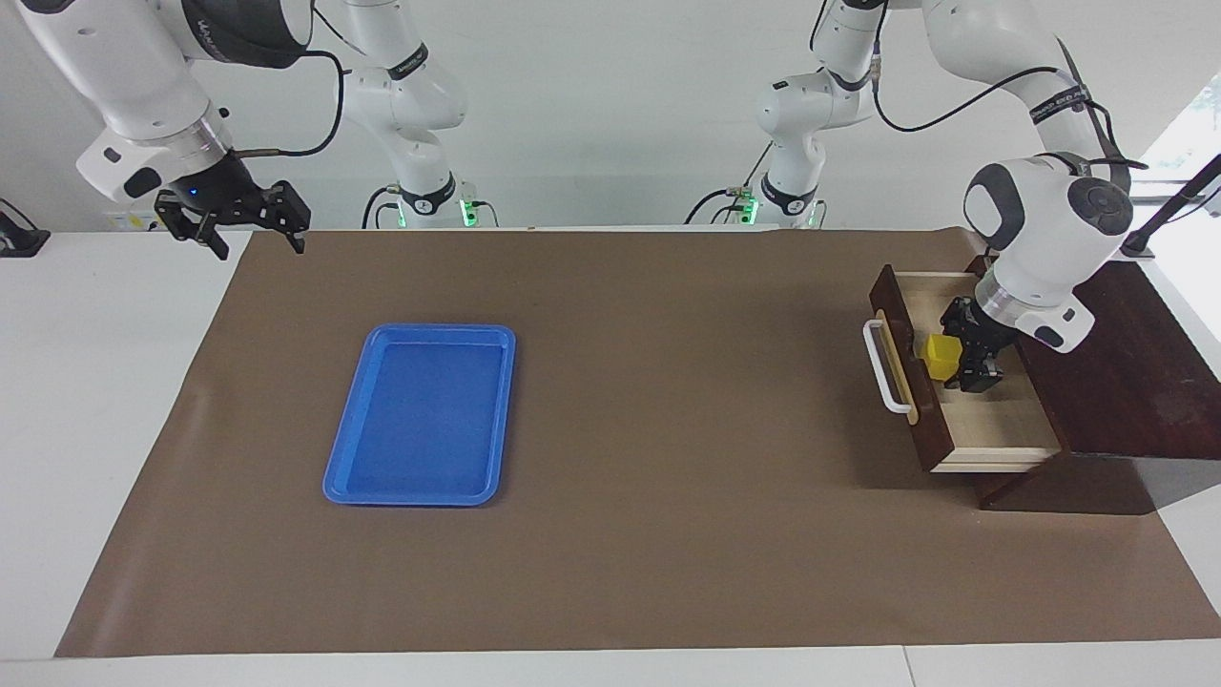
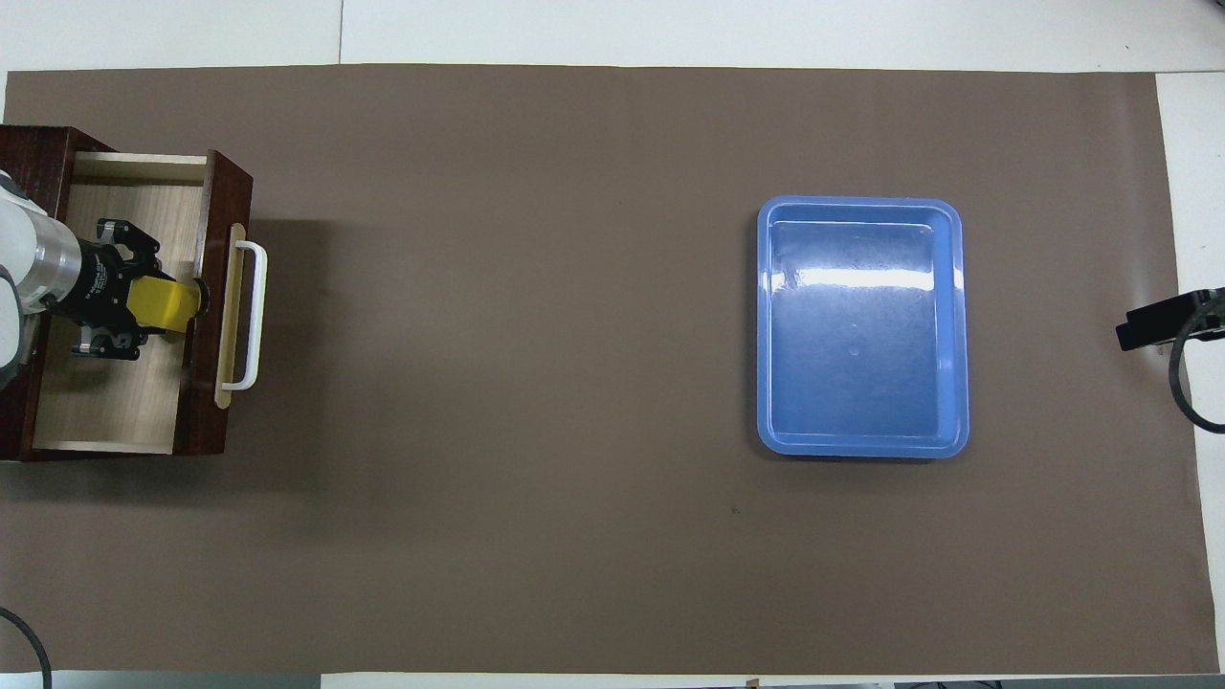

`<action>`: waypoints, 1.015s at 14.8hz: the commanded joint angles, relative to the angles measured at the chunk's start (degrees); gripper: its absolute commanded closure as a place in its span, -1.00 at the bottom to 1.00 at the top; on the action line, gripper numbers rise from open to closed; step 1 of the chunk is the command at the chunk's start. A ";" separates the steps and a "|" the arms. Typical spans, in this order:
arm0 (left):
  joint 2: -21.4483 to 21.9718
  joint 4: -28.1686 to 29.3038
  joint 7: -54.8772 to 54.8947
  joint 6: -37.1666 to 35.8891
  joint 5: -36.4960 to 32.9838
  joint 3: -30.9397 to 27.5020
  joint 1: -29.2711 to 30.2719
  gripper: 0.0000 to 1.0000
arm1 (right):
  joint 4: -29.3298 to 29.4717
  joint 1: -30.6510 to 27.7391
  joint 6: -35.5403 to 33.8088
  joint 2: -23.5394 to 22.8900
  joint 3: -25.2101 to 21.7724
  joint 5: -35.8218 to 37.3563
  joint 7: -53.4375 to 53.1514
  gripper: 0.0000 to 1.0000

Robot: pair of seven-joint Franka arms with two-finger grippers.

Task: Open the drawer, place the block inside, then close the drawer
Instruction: 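Lower the block into the open drawer and open the left gripper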

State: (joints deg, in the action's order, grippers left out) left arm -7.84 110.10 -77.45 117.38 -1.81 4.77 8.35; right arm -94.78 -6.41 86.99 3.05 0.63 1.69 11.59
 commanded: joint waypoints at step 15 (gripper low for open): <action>1.60 -17.63 -4.79 -19.72 0.67 1.12 -4.99 -1.00 | 0.39 -0.97 -0.77 -0.23 0.77 0.42 -0.25 -1.00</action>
State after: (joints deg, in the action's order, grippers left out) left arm -5.77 95.28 -78.87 101.54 -1.62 6.08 7.07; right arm -94.62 -6.42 86.92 2.65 0.61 1.69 11.57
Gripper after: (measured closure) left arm 0.000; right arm 0.000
